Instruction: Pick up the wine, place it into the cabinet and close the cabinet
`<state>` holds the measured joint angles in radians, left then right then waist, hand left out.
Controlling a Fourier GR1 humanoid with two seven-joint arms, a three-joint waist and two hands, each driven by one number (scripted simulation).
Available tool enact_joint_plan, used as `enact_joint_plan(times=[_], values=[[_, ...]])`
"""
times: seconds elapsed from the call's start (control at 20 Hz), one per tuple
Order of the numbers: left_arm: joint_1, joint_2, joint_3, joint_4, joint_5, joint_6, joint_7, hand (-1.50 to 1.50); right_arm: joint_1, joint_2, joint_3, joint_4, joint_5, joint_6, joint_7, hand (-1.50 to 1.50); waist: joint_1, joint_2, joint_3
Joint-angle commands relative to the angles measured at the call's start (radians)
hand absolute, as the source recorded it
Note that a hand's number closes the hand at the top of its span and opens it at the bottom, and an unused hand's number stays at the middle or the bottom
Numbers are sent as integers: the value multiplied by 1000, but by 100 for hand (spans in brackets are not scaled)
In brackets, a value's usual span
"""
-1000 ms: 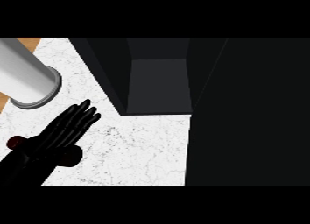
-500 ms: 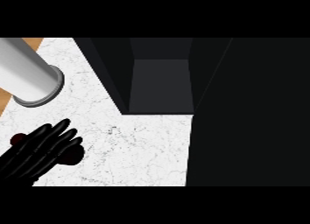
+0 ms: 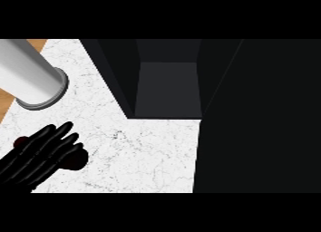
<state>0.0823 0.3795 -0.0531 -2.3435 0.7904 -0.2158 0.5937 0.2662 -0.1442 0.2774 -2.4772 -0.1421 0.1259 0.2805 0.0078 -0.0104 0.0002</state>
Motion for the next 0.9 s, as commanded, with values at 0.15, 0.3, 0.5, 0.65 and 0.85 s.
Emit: enact_joint_plan(times=[0.15,0.3,0.5,0.65,0.85], values=[[12,23,66,-232,110,85,75,-150,36,-21,15,-184,-13,-33,113,-150,1,-1,0],[-7,28,73,-262,112,122,94,-150,6,-8,28,-156,12,-50,114,-150,8,-2,0],[2,42,152,-222,139,86,63,-150,50,-37,-1,-211,-30,-39,132,-150,4,-4,0],[-32,80,209,-220,184,108,106,-150,28,-22,33,-202,15,-58,133,-150,6,-4,0],[-67,81,260,-148,192,96,97,-150,60,-53,25,-249,-17,-35,134,-150,-5,-2,-1]])
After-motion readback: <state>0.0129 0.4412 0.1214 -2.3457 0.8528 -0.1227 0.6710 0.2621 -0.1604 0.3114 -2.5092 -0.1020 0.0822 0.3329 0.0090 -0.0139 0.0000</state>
